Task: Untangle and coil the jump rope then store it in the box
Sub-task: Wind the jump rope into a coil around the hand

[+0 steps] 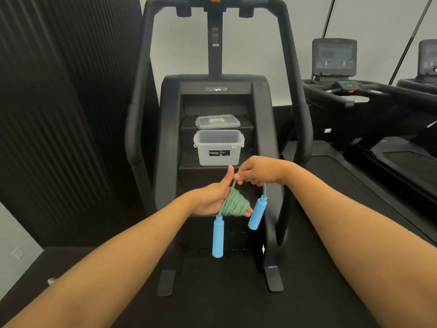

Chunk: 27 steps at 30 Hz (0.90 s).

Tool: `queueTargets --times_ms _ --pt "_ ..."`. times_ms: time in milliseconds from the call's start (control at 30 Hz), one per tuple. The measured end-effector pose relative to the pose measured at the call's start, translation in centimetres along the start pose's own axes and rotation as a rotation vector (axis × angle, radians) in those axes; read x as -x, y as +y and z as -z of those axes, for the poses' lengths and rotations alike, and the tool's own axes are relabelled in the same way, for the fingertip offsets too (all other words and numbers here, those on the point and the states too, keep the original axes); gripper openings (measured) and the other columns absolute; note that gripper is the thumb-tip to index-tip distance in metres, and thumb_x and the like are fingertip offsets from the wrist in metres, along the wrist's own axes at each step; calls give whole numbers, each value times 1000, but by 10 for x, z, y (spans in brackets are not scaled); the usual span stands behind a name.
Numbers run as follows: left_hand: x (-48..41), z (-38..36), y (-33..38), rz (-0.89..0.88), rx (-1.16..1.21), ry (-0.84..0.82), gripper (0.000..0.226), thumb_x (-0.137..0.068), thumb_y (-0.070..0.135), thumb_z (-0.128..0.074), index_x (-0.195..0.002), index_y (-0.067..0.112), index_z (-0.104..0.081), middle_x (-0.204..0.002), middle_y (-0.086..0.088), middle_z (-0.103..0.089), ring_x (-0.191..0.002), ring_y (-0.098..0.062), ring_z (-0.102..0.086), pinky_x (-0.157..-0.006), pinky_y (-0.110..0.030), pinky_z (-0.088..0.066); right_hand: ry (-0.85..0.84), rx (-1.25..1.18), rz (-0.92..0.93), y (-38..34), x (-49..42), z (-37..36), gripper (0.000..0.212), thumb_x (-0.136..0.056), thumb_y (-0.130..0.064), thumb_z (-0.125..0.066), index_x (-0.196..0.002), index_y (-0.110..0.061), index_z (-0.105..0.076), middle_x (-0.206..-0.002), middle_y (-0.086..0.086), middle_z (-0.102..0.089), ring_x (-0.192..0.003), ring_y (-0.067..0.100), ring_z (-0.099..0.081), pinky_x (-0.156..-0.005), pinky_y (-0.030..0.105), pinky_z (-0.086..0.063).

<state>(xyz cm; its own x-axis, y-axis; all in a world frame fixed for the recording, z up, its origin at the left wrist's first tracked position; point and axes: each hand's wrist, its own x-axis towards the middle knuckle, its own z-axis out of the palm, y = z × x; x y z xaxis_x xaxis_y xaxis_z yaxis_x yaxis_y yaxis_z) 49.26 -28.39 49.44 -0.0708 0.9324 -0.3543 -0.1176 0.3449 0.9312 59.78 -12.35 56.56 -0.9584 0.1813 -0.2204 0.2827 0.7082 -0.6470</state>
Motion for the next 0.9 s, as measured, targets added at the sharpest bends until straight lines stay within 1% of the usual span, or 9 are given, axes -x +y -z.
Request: queueTargets --times_ms 167,300,400,467,567,633,733,833,900 --pt "3 -5 13 -53 26 -177 124 -80 89 -13 -141 -9 -55 -142 -28 -60 -133 -33 -60 -118 -37 -42 96 -218 2 21 4 -2 33 -99 -38 -62 -85 -10 -69 -59 -3 -45 -55 10 -37 -59 24 -39" --pt "0 -9 23 -173 178 -175 126 -73 94 -13 -140 -2 -59 -136 -24 -65 -129 -31 -63 -124 -42 -34 189 -422 -1 41 5 -16 41 -101 -37 -59 -92 2 -68 -72 12 -54 -63 21 -48 -65 27 -47" --pt "-5 -15 32 -271 318 -70 125 -76 94 -9 -128 -2 -71 -134 -24 -68 -126 -29 -66 -117 -38 -43 253 -474 -13 48 4 -37 21 -103 -9 -48 -90 -1 -62 -69 8 -50 -56 13 -42 -53 23 -37" --pt "-10 -17 35 -330 371 31 122 -78 93 -9 -125 -1 -71 -135 -23 -67 -129 -29 -65 -113 -35 -47 265 -507 -23 46 1 -54 21 -103 -10 -47 -86 -7 -58 -67 4 -45 -51 9 -37 -50 22 -32" --pt "-19 -14 32 -371 465 152 106 -86 88 -12 -121 4 -67 -137 -25 -65 -133 -33 -61 -120 -42 -40 239 -435 -26 41 -5 -73 27 -105 -11 -48 -80 -12 -59 -66 2 -49 -51 9 -42 -49 19 -37" --pt "-24 -8 25 -369 487 219 100 -89 86 -15 -125 6 -63 -135 -27 -66 -132 -35 -62 -122 -46 -37 208 -316 -42 36 -6 -78 30 -106 -12 -48 -78 -17 -57 -68 0 -52 -55 9 -47 -54 19 -43" --pt "-30 -2 18 -340 454 322 92 -91 82 -22 -135 9 -57 -132 -26 -68 -126 -35 -66 -117 -46 -43 134 -237 -45 35 -6 -78 25 -104 -17 -51 -81 -14 -61 -72 1 -55 -61 12 -50 -65 26 -49" --pt "-36 7 9 -275 281 461 79 -96 78 -27 -113 13 -67 -122 -21 -74 -120 -31 -70 -113 -45 -48 60 -107 -31 33 -6 -73 18 -102 -16 -56 -93 -10 -69 -76 1 -62 -69 13 -58 -76 28 -53" --pt "-37 13 3 -196 111 509 86 -87 88 -33 -113 15 -71 -116 -16 -77 -117 -28 -72 -113 -47 -48 44 -14 -27 29 -7 -67 16 -101 -16 -57 -94 -12 -71 -77 -2 -65 -71 12 -61 -81 31 -54"
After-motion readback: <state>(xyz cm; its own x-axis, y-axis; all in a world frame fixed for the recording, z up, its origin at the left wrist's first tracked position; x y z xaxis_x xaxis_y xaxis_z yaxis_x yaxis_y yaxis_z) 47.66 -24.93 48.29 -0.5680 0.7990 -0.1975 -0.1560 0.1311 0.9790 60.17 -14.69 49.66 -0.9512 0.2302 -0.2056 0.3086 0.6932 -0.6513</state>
